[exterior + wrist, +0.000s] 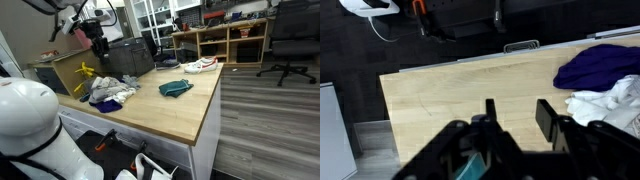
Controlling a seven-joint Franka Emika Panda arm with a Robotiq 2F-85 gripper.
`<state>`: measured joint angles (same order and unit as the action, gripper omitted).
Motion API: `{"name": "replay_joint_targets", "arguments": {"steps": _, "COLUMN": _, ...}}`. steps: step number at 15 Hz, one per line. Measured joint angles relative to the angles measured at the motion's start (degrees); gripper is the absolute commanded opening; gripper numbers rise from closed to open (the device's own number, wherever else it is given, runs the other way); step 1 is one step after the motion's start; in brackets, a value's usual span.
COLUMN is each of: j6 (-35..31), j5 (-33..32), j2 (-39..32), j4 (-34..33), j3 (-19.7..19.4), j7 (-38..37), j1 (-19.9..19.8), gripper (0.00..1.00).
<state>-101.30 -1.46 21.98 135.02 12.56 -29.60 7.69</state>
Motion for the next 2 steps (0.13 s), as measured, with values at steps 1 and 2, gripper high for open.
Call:
{"name": "replay_joint_targets", "arguments": {"steps": 1, "j6": 0.0, "j5": 0.0, "j2": 0.0, "j4": 0.0, "j3": 0.0, "j7": 0.0, "j1": -0.05, "gripper": 0.48}}
{"name": "replay_joint_targets", "arguments": {"steps": 2, "j6": -0.01, "j5": 0.0, "j2": 0.0, "j4": 0.0, "j3": 0.0, "j7": 0.0, "j1": -0.07, "gripper": 0.48}}
